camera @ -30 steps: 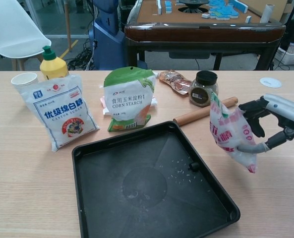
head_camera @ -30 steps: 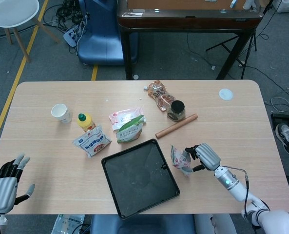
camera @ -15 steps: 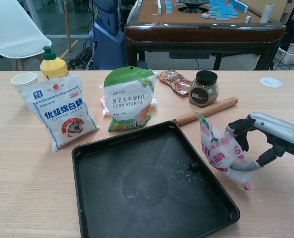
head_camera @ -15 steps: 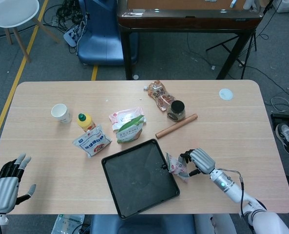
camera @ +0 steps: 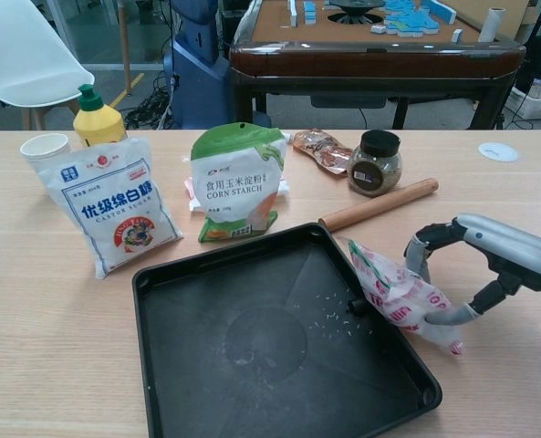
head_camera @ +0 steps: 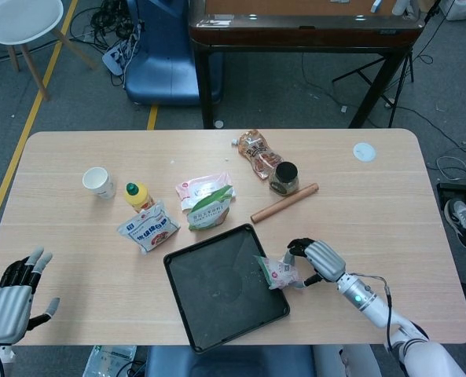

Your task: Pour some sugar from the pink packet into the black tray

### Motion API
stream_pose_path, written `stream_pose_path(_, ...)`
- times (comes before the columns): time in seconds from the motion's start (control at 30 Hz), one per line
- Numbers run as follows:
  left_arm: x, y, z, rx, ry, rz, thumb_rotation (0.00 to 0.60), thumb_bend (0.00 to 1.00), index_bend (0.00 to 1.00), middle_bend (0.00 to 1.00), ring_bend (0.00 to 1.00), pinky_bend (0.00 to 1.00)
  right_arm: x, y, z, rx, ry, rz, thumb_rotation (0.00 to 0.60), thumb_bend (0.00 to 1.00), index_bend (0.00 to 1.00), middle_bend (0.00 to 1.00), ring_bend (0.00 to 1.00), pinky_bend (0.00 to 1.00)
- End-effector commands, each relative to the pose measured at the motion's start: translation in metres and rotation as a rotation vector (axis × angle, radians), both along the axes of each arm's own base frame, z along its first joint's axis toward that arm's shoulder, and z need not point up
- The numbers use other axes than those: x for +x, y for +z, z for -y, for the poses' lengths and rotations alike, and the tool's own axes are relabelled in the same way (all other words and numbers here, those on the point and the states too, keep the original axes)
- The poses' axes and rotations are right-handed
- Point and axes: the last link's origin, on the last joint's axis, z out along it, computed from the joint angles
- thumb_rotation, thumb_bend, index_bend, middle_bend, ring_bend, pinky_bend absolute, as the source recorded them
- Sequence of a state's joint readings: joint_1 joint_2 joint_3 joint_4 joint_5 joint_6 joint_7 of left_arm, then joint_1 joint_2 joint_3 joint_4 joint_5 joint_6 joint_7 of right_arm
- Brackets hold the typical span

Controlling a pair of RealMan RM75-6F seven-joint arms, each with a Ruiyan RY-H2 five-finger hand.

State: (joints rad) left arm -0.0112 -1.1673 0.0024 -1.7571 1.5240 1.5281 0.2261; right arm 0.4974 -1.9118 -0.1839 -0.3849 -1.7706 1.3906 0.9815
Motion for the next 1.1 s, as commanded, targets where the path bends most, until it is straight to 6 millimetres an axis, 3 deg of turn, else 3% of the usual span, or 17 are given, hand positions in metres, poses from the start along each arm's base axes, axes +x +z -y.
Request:
stream_pose_path(0.03,0.000,0.000,0.000,0.001,-0.001,0.000,0.600,0.28,0.11,0.06,0.08,0.06,-0.001,0.001,0.000,-0.005,0.002,0.000,0.600,0.08,0.45,0.37,0.25,0.27)
stream_pose_path(0.23,0.000,0.001,0.000,0.003,0.000,-0.002,0.600,0.28,0.11,0.06,0.08,0.06,-0.001,0.004,-0.002,-0.012,0.013,-0.004,0.600,0.05,0.38,0.34,0.22,0.23)
stream_pose_path(0.43,0.000,0.001,0.001,0.002,-0.002,-0.004,0.600,0.28,0.11,0.06,0.08,0.06,-0.001,0.005,-0.005,-0.008,0.028,-0.019,0.600,0.02,0.21,0.27,0.16,0.17)
stream_pose_path(0.5,0.001,0.001,0.001,0.002,-0.002,-0.004,0.600,0.28,0.11,0.06,0.08,0.06,0.002,0.005,-0.004,0.003,0.040,-0.020,0.600,0.01,0.12,0.22,0.13,0.14)
stream_pose_path(0.67,0.001,0.001,0.001,0.001,-0.004,-0.004,0.600,0.28,0.11,0.06,0.08,0.06,0.019,-0.001,-0.002,0.028,0.095,-0.021,0.600,0.01,0.07,0.18,0.10,0.11)
stream_pose_path(0.87,0.000,0.003,0.003,0.005,0.000,-0.003,0.600,0.28,0.11,0.06,0.08,0.06,0.036,-0.012,-0.001,0.042,0.103,-0.021,0.600,0.05,0.09,0.24,0.14,0.12)
stream_pose_path(1.0,-0.001,0.003,0.004,0.006,0.006,-0.001,0.600,0.28,0.11,0.06,0.08,0.06,0.043,-0.012,0.000,0.000,0.081,0.024,0.600,0.30,0.29,0.38,0.33,0.33)
stream_pose_path(1.1,-0.002,0.003,0.004,0.006,0.008,0.001,0.600,0.28,0.11,0.06,0.08,0.06,0.045,-0.009,0.001,-0.012,0.065,0.061,0.600,0.37,0.36,0.44,0.39,0.40)
